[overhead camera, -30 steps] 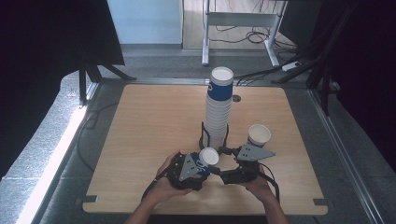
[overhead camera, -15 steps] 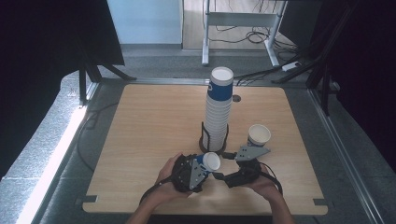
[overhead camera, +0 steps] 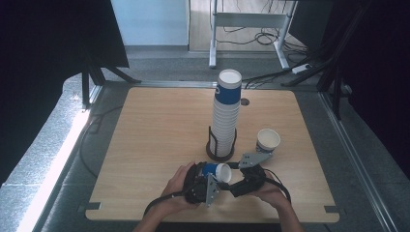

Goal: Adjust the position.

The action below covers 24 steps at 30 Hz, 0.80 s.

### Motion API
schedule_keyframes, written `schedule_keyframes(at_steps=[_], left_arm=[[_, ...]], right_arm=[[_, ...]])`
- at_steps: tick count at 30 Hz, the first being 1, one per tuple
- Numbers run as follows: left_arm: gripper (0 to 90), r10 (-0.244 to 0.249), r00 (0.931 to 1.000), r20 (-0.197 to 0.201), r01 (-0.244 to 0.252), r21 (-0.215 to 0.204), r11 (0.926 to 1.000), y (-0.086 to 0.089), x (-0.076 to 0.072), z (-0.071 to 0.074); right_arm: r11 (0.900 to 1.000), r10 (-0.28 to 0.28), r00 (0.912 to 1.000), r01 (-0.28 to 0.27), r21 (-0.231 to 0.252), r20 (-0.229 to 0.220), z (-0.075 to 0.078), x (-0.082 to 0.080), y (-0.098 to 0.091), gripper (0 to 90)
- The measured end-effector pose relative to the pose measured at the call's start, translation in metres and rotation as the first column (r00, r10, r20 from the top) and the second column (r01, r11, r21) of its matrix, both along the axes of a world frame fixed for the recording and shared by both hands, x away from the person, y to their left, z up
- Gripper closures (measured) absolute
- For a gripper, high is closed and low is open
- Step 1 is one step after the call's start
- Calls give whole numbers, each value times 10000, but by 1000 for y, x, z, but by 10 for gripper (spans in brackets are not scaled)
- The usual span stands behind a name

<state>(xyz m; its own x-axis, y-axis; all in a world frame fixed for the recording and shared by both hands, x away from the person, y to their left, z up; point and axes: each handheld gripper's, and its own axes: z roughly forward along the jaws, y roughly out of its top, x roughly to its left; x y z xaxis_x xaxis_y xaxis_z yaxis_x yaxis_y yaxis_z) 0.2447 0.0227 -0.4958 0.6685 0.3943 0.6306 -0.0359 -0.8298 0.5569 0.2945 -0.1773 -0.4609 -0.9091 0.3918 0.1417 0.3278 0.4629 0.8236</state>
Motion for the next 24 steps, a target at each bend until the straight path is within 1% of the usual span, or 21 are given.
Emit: schedule_keyframes(at_steps=[3, 4, 5, 7, 8, 9, 11, 14, 16, 17, 18, 19, 21, 23, 24], left_arm=[[195, -119, 9999, 92, 118, 167, 9998, -2, -2, 0], [196, -155, 9998, 107, 150, 446, 9989, -2, -3, 2], [196, -168, 9998, 121, 163, 437, 9989, -3, -3, 2], [194, -164, 9998, 133, 158, 437, 9989, -3, -4, 2], [191, -151, 9998, 146, 145, 409, 9991, -3, -3, 1], [187, -133, 9999, 93, 132, 133, 9998, -4, -3, 0], [174, -101, 9999, 30, 101, -37, 9999, -3, -2, 1], [136, 11, 10000, 37, -10, -199, 9998, -1, -1, 4], [86, 45, 9999, -142, -51, -369, 9993, 2, 1, 6], [75, 23, 9997, -244, -39, -681, 9977, 3, 1, 7], [72, -6, 9995, -307, -18, -799, 9968, 5, 2, 8], [66, -73, 9992, -392, 33, -1009, 9949, 6, 2, 9], [54, -207, 9986, -495, 141, -1299, 9914, 9, 3, 11], [55, -388, 9978, -544, 306, -1453, 9889, 10, 2, 13], [55, -453, 9977, -508, 374, -1469, 9884, 10, 2, 13]], right_arm=[[10000, 38, 9999, -39, -78, -96, -3, 1, 2, 184], [9999, 49, 9999, -50, -89, -120, -4, 1, 3, 189], [10000, 51, 9999, -52, -80, -147, -4, 1, 3, 199], [9999, 115, 9998, -115, 4, -156, -5, 1, 4, 258], [9999, 86, 9999, -86, 54, -132, -5, 1, 4, 260], [9999, 79, 9999, -78, 69, -140, -5, 1, 4, 263], [9998, 122, 9997, -119, 165, -210, -5, 3, 3, 268], [9987, 114, 9996, -100, 492, -264, -5, 4, 0, 271], [9967, 92, 9995, -67, 811, -306, -4, 5, -4, 272], [9946, 99, 9993, -61, 1037, -362, -3, 5, -5, 272], [9915, 125, 9988, -63, 1299, -471, -3, 6, -8, 273], [9903, 157, 9986, -85, 1386, -506, -2, 6, -9, 273], [9869, 235, 9978, -133, 1608, -616, -2, 6, -12, 273], [9840, 339, 9969, -208, 1770, -714, -2, 6, -13, 273], [9826, 422, 9962, -276, 1836, -758, -2, 6, -13, 273]])
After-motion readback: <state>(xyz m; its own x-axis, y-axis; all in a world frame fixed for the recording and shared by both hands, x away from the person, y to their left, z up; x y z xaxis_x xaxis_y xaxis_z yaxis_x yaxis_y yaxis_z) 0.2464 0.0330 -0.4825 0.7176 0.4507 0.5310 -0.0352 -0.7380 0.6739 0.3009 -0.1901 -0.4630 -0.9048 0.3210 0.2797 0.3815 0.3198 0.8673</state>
